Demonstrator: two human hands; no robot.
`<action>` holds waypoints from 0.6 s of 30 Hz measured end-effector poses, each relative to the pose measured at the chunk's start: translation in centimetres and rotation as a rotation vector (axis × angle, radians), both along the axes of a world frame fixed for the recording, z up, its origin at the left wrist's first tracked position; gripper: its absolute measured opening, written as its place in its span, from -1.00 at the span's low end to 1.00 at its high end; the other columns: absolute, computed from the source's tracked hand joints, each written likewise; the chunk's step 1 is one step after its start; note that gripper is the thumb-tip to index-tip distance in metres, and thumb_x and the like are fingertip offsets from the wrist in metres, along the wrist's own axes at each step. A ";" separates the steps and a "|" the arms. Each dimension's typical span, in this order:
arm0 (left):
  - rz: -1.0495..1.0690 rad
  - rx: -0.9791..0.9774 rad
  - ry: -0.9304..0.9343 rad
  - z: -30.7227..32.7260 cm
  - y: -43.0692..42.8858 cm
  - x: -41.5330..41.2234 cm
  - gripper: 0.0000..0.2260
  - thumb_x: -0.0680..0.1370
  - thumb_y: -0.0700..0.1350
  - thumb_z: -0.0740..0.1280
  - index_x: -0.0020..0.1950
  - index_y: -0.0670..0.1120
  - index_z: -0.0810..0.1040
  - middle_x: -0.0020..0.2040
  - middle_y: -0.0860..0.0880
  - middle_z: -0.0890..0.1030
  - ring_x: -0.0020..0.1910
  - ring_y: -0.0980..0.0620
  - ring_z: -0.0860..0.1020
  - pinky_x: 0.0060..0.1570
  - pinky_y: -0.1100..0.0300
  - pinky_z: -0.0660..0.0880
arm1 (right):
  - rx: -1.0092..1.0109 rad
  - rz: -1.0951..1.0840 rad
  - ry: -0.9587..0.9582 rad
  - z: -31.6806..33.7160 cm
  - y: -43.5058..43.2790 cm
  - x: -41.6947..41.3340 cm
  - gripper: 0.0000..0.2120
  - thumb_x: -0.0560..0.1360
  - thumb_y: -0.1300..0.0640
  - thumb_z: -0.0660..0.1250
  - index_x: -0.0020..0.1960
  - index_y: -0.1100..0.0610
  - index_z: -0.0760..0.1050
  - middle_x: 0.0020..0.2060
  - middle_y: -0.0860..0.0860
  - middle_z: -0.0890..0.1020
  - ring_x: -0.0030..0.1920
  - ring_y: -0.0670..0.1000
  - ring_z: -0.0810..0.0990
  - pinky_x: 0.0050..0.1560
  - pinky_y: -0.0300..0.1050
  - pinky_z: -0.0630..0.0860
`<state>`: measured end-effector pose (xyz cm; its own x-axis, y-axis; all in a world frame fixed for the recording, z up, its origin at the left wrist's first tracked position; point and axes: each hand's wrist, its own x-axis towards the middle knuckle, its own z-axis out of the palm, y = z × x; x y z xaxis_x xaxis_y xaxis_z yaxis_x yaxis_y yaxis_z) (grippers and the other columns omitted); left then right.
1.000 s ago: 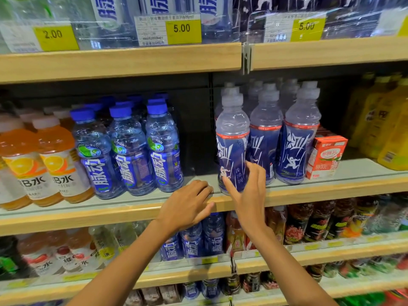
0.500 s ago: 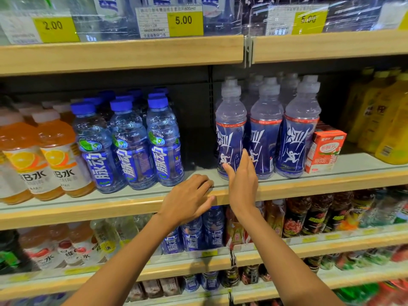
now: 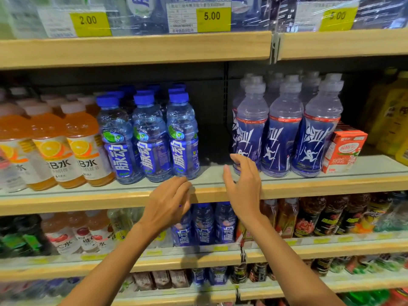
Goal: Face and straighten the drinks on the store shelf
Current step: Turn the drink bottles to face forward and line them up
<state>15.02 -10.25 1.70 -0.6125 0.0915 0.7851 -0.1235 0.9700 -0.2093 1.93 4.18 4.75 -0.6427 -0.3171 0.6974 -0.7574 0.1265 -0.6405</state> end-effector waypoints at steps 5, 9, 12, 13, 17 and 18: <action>0.003 -0.134 -0.076 -0.6 -3.9 3.2 -0.79 0.59 -0.18 0.19 0.06 -0.26 0.56 -0.02 -0.22 0.64 -0.10 -0.17 0.64 -0.11 0.03 0.54 | 0.037 0.289 -0.274 1.6 -5.5 1.6 -0.47 0.47 -0.02 0.41 0.33 0.17 0.35 0.22 0.05 0.50 0.22 -0.01 0.48 0.22 -0.12 0.43; 0.012 -0.245 -0.120 -0.7 -5.6 3.4 -0.60 0.64 -0.11 0.05 0.06 -0.23 0.66 0.03 -0.19 0.67 -0.06 -0.14 0.67 -0.07 0.05 0.58 | 0.062 0.326 -0.409 1.7 -9.1 1.5 -0.37 0.38 -0.14 0.47 0.24 0.19 0.32 0.19 0.09 0.52 0.20 0.08 0.50 0.14 0.00 0.48; 0.036 -0.266 -0.145 -1.2 -5.9 3.4 -0.53 0.65 -0.05 -0.01 0.07 -0.22 0.67 0.06 -0.17 0.67 -0.03 -0.11 0.67 -0.05 0.05 0.59 | 0.054 0.304 -0.438 1.5 -10.7 1.2 -0.40 0.32 -0.14 0.52 0.16 0.14 0.34 0.12 0.07 0.53 0.14 0.08 0.52 0.11 0.00 0.49; 0.042 -0.261 -0.146 -1.2 -6.0 3.4 -0.53 0.65 -0.04 -0.01 0.07 -0.21 0.67 0.07 -0.17 0.67 -0.02 -0.11 0.67 -0.04 0.06 0.58 | 0.070 0.295 -0.439 1.4 -11.1 1.1 -0.40 0.31 -0.14 0.52 0.14 0.14 0.34 0.11 0.07 0.52 0.13 0.08 0.52 0.11 0.00 0.49; 0.079 -0.227 -0.140 -1.0 -5.7 3.5 -0.54 0.65 -0.04 0.01 0.09 -0.22 0.65 0.07 -0.18 0.66 -0.02 -0.13 0.66 0.00 0.07 0.56 | 0.066 0.296 -0.447 1.5 -11.7 1.0 -0.48 0.30 -0.06 0.56 0.05 0.09 0.33 0.06 0.09 0.57 0.09 0.09 0.56 0.08 0.00 0.52; 0.082 -0.214 -0.138 -0.8 -5.5 3.4 -0.58 0.64 -0.05 0.04 0.10 -0.23 0.63 0.07 -0.19 0.65 -0.03 -0.14 0.65 0.01 0.05 0.54 | 0.051 0.294 -0.439 1.6 -11.7 0.9 -0.50 0.30 -0.03 0.57 0.04 0.10 0.35 0.05 0.11 0.58 0.07 0.09 0.57 0.07 0.00 0.53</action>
